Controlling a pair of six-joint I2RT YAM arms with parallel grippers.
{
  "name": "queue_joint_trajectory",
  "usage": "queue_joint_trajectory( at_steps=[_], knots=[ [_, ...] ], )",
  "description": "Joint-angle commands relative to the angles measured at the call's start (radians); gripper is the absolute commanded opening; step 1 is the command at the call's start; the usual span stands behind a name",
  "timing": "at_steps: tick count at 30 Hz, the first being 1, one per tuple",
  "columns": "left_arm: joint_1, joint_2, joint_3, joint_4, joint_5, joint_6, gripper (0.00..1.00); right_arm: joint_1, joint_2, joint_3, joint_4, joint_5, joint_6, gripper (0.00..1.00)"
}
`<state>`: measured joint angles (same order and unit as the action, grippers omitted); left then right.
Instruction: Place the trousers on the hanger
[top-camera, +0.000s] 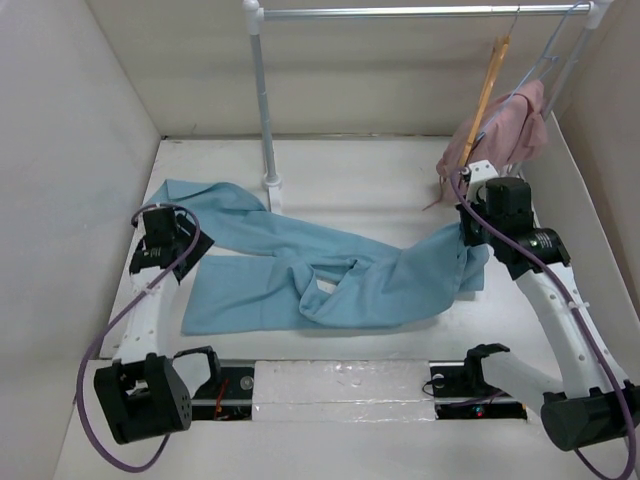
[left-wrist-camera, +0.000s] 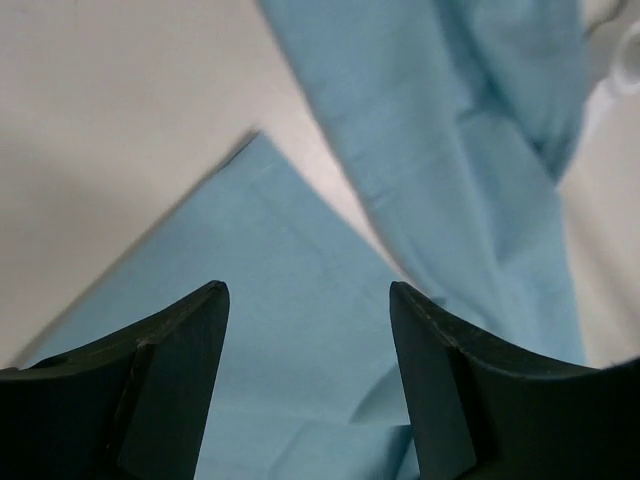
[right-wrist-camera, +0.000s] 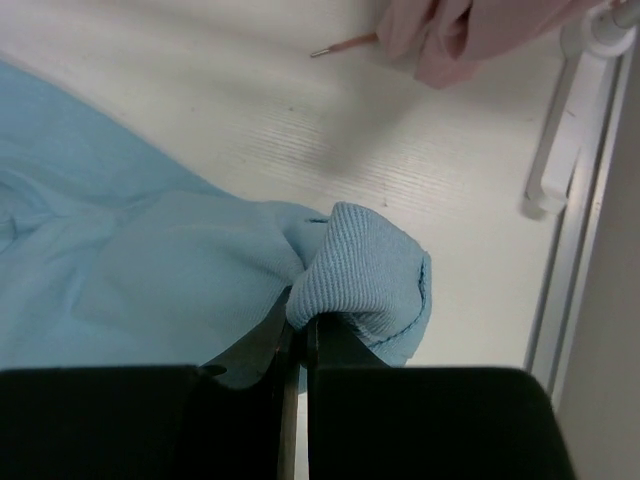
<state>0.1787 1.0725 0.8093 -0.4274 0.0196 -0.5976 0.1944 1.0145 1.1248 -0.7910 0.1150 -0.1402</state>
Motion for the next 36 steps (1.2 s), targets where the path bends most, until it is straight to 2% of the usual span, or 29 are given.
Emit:
queue_joint_trajectory(
  at_steps=[1,7,12,13,14,15,16,17,20,23,28,31,33,36],
  knots=[
    [0.010,-0.019,-0.081,-0.040,-0.052,-0.085,0.63,-0.009,-0.040,-0.028,0.130,-0.107,-0.021,0.00],
    [0.010,0.176,-0.130,0.018,0.071,-0.128,0.61,-0.009,-0.086,-0.094,0.156,-0.218,-0.010,0.00],
    [-0.001,0.285,-0.140,0.061,0.014,-0.126,0.56,-0.009,-0.119,-0.097,0.142,-0.218,-0.010,0.00],
    [-0.001,0.308,-0.145,0.074,0.013,-0.126,0.49,-0.009,-0.120,-0.097,0.141,-0.221,-0.009,0.00],
    [-0.001,0.346,-0.153,0.091,0.016,-0.116,0.34,-0.009,-0.131,-0.095,0.139,-0.222,-0.009,0.00],
    [-0.001,0.365,-0.156,0.091,0.016,-0.114,0.34,-0.009,-0.131,-0.095,0.139,-0.219,-0.009,0.00],
    [-0.001,0.385,-0.160,0.104,0.011,-0.111,0.11,-0.009,-0.136,-0.094,0.139,-0.215,-0.009,0.00],
    [-0.001,0.418,-0.163,0.111,0.008,-0.100,0.00,-0.009,-0.137,-0.086,0.134,-0.204,-0.009,0.00],
    [0.063,0.457,-0.170,0.105,-0.042,-0.074,0.00,-0.009,-0.142,-0.082,0.124,-0.169,-0.009,0.00],
    [0.145,0.413,-0.136,0.081,-0.053,-0.059,0.00,-0.018,-0.155,-0.082,0.087,-0.131,-0.015,0.00],
    [0.270,0.319,0.017,-0.028,-0.199,-0.013,0.00,-0.029,-0.172,-0.118,0.039,-0.067,-0.018,0.00],
    [0.415,0.293,0.086,-0.045,-0.210,0.018,0.00,-0.038,-0.172,-0.151,0.009,-0.144,-0.009,0.00],
    [0.446,0.339,0.154,-0.080,-0.214,-0.005,0.00,-0.038,-0.185,-0.187,-0.016,-0.283,-0.004,0.00],
    [0.446,0.363,0.207,-0.073,-0.138,-0.016,0.00,0.013,-0.208,-0.316,-0.017,-0.460,0.016,0.00]
  ],
)
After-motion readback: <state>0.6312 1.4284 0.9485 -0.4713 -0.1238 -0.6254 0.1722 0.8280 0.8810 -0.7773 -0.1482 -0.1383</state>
